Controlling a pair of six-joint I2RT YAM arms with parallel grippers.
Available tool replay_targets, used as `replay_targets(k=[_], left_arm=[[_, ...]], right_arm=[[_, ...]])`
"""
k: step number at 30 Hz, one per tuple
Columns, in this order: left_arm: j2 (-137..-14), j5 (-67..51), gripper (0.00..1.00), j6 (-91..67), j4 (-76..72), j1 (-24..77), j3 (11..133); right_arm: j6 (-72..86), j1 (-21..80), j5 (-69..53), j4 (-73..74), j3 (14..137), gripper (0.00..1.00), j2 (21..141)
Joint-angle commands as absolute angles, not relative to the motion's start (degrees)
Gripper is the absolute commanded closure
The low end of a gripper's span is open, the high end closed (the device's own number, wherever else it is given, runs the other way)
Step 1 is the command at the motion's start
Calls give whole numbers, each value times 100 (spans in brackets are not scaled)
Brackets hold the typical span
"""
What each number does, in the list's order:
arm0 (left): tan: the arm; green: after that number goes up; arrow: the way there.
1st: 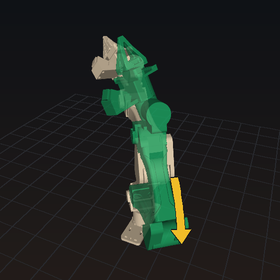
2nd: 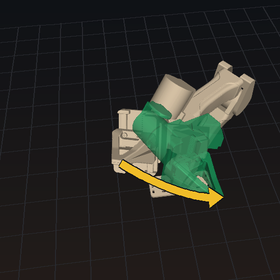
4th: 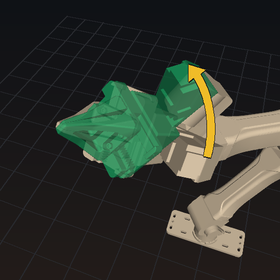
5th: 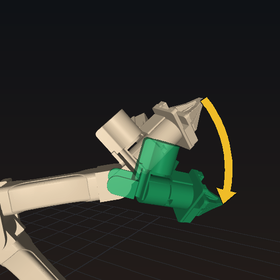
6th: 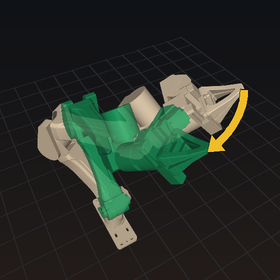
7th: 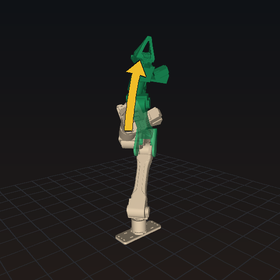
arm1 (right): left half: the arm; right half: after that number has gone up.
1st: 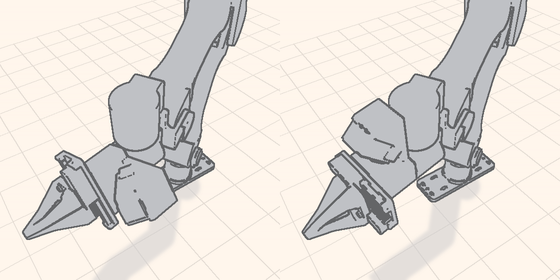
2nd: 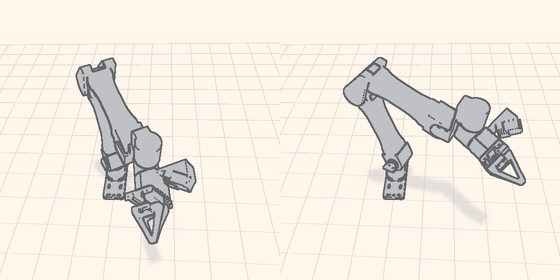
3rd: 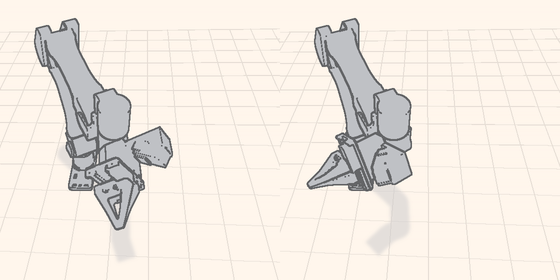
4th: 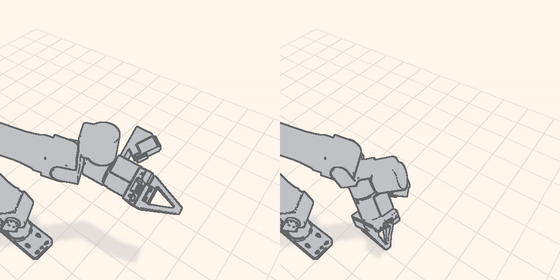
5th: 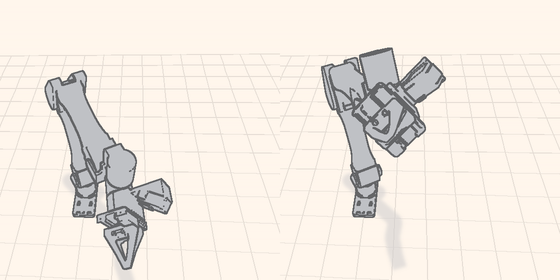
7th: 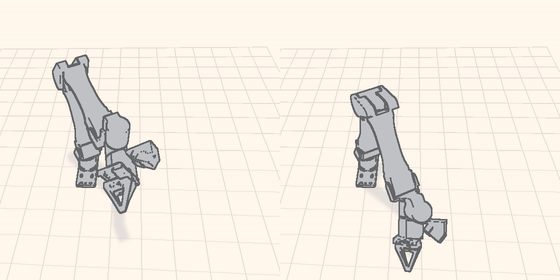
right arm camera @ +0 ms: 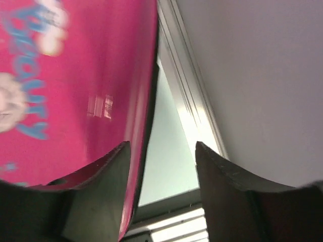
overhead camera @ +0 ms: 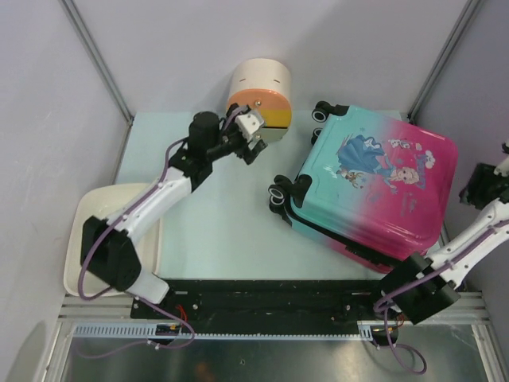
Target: Open, take out, and arrange the luggage
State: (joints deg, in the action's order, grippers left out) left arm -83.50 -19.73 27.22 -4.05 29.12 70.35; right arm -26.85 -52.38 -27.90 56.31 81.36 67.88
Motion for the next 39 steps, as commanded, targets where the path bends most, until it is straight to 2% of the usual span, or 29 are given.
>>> replay_targets(k=[1,4,6,10,15,25,29,32,36,39], left_arm=[[-9183,-1839,12,1758,1054,3110,8119],[-9718,-1540,16,1713,1361,3417,8813],[-9931,-1363,20,1819,1520,3707,8912],[-9915,-1353,25,2004,1643,4121,8361],[-9388,-2196,30,1942,1652,4534,7472],[-8315,-2363,36,1680,1644,5598,6145],[-7990,-2417,33,1301,1644,5660,5749],[-7647,-2022,25,1187,1626,5625,5441],[-7383,-2109,17,504,1512,4881,5089],[-7330,-2276,16,212,1232,4326,4878]], right_arm=[[-3533,-5862,-2681,5906,7902,54,7206],[-3708,-5976,-2620,5889,7638,67,7566],[-3761,-5924,-2637,5871,7410,69,7672],[-3832,-5520,-2531,5687,6997,70,7831],[-3964,-4835,-2575,5266,6540,73,7997],[-4509,-4141,-3076,4729,6548,79,8744],[-4263,-3203,-3225,4439,6548,79,8912],[-3859,-2595,-3243,4053,6548,79,9035],[-3411,-1392,-3112,3325,6670,78,9272],[-3024,-950,-3041,2902,6898,78,9657]])
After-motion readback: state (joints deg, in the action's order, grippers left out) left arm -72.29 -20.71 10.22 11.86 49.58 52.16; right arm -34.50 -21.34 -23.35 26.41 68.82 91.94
